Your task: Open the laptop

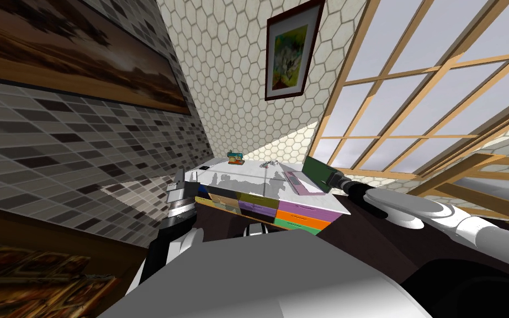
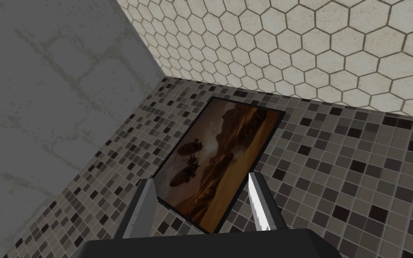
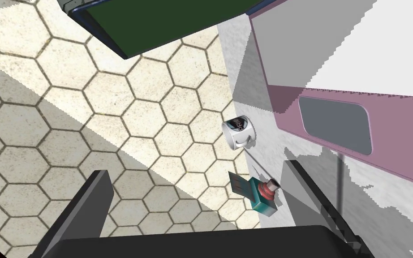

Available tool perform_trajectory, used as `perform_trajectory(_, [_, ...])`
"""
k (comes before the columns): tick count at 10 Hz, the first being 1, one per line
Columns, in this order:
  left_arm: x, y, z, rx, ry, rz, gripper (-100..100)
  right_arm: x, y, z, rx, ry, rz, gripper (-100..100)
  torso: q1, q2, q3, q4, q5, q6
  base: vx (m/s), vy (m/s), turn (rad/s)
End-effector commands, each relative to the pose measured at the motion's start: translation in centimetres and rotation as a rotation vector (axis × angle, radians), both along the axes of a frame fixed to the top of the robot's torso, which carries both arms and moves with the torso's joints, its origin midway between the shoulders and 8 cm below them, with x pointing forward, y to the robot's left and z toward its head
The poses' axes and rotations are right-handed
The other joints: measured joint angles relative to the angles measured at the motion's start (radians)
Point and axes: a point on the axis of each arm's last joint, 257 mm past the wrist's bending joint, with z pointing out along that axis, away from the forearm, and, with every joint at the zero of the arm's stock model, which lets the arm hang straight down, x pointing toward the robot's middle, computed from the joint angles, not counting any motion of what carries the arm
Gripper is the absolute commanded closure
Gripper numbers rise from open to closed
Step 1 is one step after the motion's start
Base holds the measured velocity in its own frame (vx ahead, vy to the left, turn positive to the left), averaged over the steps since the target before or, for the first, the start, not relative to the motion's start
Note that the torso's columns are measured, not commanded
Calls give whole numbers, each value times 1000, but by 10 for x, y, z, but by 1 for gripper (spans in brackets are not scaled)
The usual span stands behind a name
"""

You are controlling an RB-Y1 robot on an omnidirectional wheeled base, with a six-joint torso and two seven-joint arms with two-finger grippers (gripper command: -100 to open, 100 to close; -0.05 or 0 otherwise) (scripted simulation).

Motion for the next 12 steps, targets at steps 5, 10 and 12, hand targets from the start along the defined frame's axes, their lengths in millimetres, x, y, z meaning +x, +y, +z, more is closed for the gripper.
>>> perform_trajectory(5, [0, 0, 0, 0, 0, 0, 0, 19, 20, 13, 190, -22, 33, -100, 10, -3, -2, -1, 3, 0, -40, -126, 5])
perform_trajectory(10, [0, 0, 0, 0, 0, 0, 0, 33, 37, 27, 326, -37, 61, -100, 9, -2, -1, -1, 3, 0, -36, -125, 5])
perform_trajectory(12, [0, 0, 0, 0, 0, 0, 0, 31, 35, 25, 312, -35, 58, -100, 12, -3, -2, -1, 4, 0, -5, -26, 1])
